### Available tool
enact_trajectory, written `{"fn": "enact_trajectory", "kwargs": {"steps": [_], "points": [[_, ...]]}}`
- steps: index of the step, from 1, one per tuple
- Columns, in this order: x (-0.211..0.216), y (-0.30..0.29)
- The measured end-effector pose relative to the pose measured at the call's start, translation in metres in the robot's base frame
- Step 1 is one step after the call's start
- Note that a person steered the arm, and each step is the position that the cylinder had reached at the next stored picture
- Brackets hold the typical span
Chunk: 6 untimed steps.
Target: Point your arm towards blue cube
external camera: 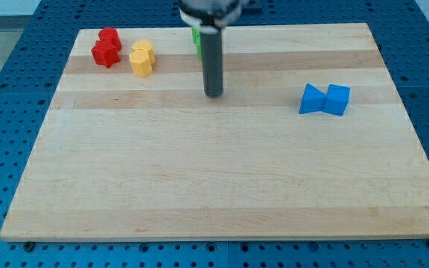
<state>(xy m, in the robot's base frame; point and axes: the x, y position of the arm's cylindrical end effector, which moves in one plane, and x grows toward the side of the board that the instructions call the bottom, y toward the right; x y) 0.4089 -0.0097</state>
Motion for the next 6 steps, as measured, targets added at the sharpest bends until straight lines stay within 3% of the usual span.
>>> {"fn": "enact_trajectory", "kwargs": {"steps": [1,2,3,4,6], "points": [[0.062,0.052],[0.082,0.148],[0.082,0.238],[0.072,0.278],[0.015,0.282]]}}
